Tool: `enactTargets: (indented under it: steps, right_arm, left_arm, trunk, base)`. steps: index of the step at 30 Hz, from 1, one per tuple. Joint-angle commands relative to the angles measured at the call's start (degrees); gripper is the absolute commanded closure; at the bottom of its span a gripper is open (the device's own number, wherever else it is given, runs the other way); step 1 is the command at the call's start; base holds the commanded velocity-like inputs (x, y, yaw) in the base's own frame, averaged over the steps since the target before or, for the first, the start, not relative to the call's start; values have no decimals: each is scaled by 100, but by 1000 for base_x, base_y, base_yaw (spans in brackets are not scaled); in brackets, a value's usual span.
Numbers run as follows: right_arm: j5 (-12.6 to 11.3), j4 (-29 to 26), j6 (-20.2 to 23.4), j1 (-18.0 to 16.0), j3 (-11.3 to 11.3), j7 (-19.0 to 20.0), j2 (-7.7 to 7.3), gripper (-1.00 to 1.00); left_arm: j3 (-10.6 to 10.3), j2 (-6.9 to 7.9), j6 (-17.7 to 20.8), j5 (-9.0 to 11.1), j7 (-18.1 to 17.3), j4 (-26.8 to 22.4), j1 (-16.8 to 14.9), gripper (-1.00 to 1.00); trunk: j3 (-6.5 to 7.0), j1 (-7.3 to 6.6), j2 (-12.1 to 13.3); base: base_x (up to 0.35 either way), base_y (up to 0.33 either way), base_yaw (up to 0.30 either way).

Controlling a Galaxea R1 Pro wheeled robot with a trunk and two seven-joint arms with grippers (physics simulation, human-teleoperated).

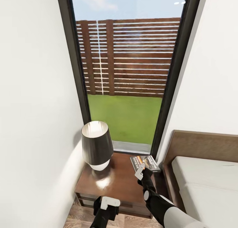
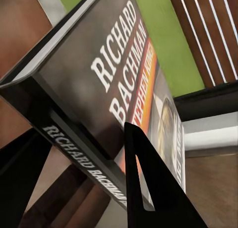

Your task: In the bedroom, move the book from the bed onto either nightstand, and place the two sandals side by side next to the bed.

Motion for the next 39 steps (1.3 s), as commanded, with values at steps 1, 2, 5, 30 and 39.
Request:
enactTargets:
  steps: [1,2,5,30,39]
  right_arm:
    - [38,9,-9,-6,-4,-20,2,100]
    - [38,8,-9,-6,-4,-16,2,100]
    - [39,14,-16,-5,-4,-1,-3,100]
    - [29,4,-18,-6,-7,500,-24,100]
    - [29,-13,-25,-6,-8,550,-24,100]
  left_arm:
    - [-18,35,22,36,47,-2,-6,-100]
    - [-18,70,18,45,50,5,-6,-100]
    - [-21,254,-128,79,59,42,-6,-100]
    - [32,501,-724,229,1,573,-6,-100]
    - [35,507,-724,228,-6,555,-6,-100]
  trunk:
    - [-26,23,-47]
    - [-44,45,-88]
    - [-97,111,-208]
    - [-546,660,-1211]
    - [-708,858,-1571]
  base:
    - [0,0,0]
    - [0,0,0]
    - [0,0,0]
    - [0,0,0]
    - [0,0,0]
